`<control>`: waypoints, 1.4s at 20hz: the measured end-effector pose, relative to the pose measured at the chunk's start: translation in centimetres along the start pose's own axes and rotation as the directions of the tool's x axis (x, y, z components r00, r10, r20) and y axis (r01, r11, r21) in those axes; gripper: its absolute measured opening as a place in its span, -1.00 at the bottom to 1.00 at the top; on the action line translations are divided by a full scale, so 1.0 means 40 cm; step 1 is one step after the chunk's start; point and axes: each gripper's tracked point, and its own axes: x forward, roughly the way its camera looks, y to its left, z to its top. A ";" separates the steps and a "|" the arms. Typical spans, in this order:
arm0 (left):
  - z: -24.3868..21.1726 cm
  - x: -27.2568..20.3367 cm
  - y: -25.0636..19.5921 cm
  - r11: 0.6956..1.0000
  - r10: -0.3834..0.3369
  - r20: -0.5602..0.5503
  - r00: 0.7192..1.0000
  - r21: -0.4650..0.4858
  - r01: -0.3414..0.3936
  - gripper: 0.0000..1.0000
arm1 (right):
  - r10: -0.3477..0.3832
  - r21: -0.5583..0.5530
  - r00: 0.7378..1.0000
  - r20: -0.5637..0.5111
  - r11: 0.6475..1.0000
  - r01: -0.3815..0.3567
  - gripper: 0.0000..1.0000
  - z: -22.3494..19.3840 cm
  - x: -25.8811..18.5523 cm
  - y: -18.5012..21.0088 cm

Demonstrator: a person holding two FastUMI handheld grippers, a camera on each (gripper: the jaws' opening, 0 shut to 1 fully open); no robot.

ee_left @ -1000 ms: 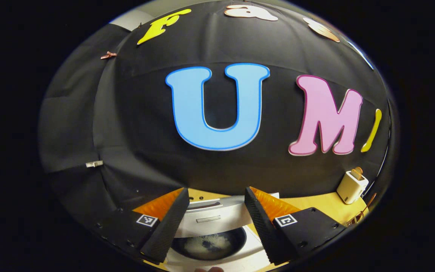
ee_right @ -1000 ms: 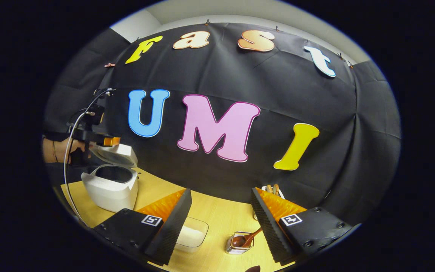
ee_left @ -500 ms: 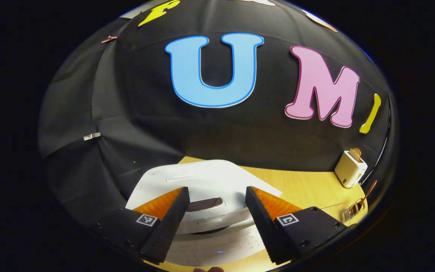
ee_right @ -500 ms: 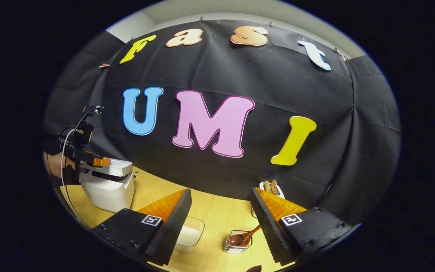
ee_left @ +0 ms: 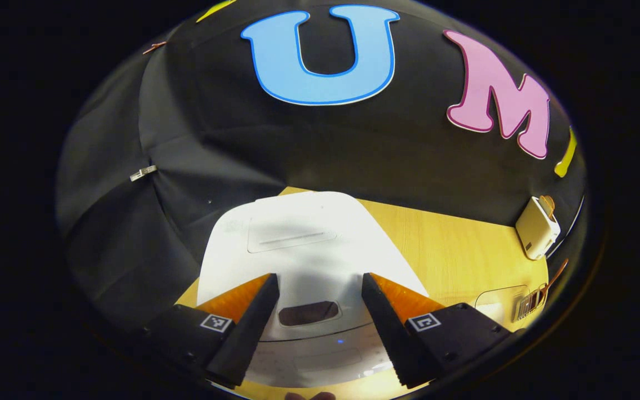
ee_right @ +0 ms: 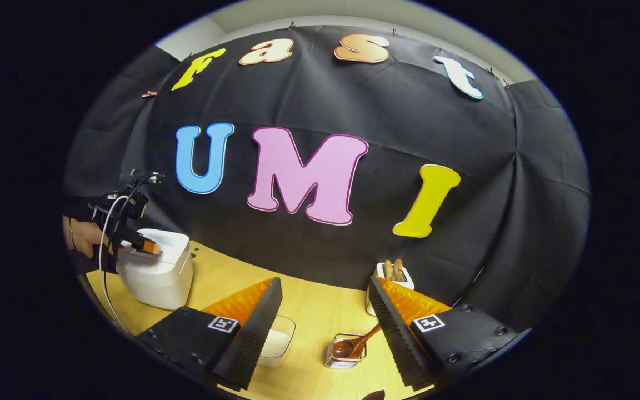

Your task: Close the left gripper, press the button to open the rice cooker; take a wooden spoon from the chopstick holder with the right hand, scoop a spoonful of rice and pour it into the rice cooker, then put the wooden spoon back into the chopstick holder.

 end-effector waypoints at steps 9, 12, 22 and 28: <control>0.001 -0.002 0.008 1.000 0.015 0.093 0.996 -0.016 -0.014 1.00 | -0.007 -0.009 1.000 0.003 1.000 0.008 0.95 0.004 -0.017 -0.003; 0.014 -0.020 0.024 0.999 0.030 0.117 0.993 -0.042 -0.025 0.96 | -0.010 -0.012 1.000 0.003 1.000 0.010 0.96 0.008 -0.019 -0.008; 0.157 -0.152 0.050 0.999 0.009 0.323 0.946 -0.036 0.003 0.92 | 0.011 -0.004 1.000 0.022 1.000 -0.010 0.95 0.030 -0.015 0.022; 0.203 -0.295 0.012 0.992 -0.111 0.485 0.867 -0.003 0.129 0.91 | 0.032 0.012 0.999 0.038 0.999 -0.032 0.95 0.059 -0.015 0.048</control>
